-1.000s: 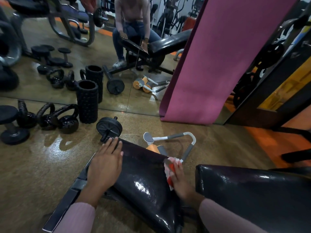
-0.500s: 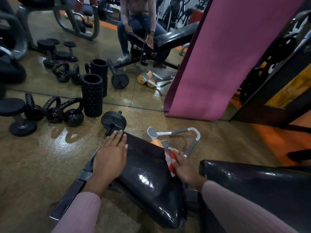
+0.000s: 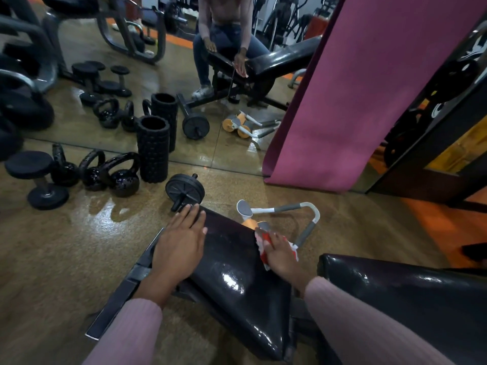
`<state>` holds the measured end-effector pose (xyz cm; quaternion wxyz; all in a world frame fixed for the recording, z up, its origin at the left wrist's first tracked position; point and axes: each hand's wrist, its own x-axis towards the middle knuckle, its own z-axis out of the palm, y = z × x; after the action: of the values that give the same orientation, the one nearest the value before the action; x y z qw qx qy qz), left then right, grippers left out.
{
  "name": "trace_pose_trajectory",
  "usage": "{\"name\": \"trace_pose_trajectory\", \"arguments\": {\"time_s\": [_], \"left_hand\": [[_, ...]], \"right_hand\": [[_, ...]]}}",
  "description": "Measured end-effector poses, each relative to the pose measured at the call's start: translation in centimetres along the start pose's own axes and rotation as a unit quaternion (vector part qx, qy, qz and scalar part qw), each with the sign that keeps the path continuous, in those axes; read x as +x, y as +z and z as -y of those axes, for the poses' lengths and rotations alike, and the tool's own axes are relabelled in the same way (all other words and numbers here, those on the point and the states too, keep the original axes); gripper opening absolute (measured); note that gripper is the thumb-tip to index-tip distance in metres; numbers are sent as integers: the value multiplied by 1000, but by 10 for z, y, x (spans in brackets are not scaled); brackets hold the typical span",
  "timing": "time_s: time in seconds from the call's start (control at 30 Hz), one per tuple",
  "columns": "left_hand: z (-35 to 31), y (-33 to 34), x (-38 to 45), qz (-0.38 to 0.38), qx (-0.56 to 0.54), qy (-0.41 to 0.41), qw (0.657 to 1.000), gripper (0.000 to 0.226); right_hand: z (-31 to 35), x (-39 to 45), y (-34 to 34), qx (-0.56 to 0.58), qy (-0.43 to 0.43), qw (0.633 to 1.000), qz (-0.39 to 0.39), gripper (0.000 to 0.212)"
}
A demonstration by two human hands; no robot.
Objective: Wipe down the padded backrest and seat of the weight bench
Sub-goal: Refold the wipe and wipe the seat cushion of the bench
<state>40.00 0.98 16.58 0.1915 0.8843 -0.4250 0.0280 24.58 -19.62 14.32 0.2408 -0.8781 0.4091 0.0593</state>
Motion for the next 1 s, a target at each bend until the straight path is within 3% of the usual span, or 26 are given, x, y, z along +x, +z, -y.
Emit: {"name": "trace_pose_trajectory", "arguments": {"time_s": [0.07, 0.23, 0.3, 0.4, 0.5, 0.53, 0.7, 0.77, 0.87, 0.93, 1.0], "left_hand": [[0, -2, 1, -3, -6, 1, 1000, 63], [2, -2, 3, 1, -9, -2, 1000, 62], [2, -1, 1, 1, -12, 1, 1000, 62], [3, 1, 0, -3, -16, 8, 1000, 61], [4, 2, 1, 0, -1, 10, 1000, 60], [4, 2, 2, 2, 4, 11, 1000, 60], [3, 2, 3, 6, 27, 9, 1000, 58], [3, 1, 2, 5, 28, 9, 1000, 57], [4, 3, -1, 4, 30, 13, 999, 57], [3, 3, -1, 3, 32, 14, 999, 58], [1, 3, -1, 3, 37, 12, 999, 58]], "right_hand": [[28, 14, 2, -16, 4, 1000, 3, 49], [41, -38, 30, -10, -232, 973, -21, 61], [16, -55, 27, 3, -257, 966, -21, 59], [-3, -33, 22, -5, -190, 981, -34, 61], [25, 7, 19, -12, -53, 998, -7, 52], [36, 13, 19, -10, -45, 999, 3, 51], [38, -47, 30, -45, -284, 957, -28, 55], [11, -67, 28, -52, -311, 949, -24, 54], [-16, -55, 24, -24, -213, 976, -31, 52], [-3, -30, 26, -6, -98, 995, -19, 49], [21, -15, 30, -8, -35, 999, -14, 50]]}}
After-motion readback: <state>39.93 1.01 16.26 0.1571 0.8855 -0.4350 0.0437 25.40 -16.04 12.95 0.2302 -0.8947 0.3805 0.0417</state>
